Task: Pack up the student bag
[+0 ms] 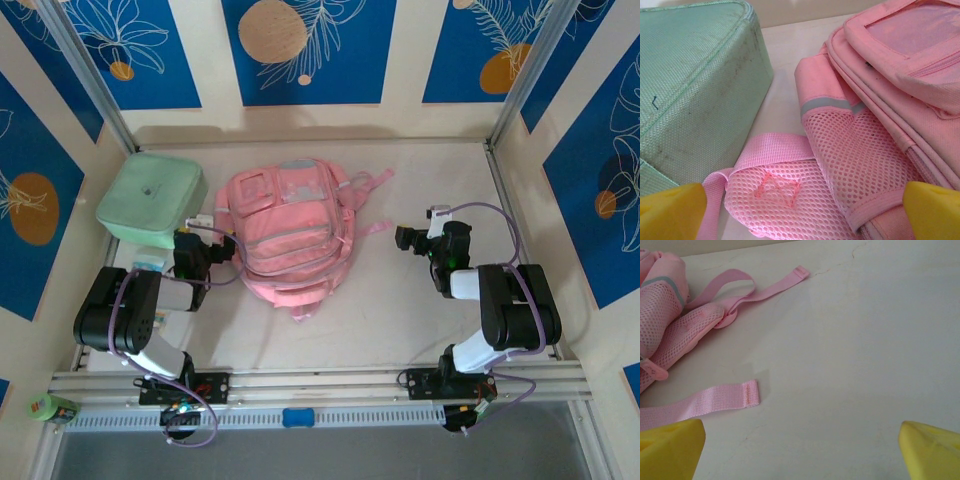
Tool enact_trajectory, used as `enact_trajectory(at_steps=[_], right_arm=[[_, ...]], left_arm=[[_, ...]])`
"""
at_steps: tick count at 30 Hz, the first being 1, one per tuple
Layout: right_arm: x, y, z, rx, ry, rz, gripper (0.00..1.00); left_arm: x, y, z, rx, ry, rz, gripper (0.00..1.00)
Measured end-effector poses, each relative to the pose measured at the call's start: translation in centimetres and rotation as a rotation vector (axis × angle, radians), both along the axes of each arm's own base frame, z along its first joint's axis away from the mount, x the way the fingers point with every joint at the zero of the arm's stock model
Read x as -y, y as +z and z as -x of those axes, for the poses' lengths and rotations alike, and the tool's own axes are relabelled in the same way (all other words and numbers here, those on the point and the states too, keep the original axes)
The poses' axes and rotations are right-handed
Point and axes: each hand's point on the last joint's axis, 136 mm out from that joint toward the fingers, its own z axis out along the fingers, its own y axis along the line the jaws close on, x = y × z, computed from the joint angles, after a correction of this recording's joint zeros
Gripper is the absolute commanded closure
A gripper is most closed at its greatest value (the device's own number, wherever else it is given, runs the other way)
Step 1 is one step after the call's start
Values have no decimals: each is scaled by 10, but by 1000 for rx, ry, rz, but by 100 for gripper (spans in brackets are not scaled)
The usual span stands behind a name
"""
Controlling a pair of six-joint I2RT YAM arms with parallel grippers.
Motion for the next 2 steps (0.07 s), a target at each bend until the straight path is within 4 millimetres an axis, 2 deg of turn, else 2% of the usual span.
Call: enact_trajectory(at_steps=[2], right_arm=[[0, 0, 0, 0, 0, 0, 1]], left_arm=[[0, 0, 0, 0, 0, 0, 1]])
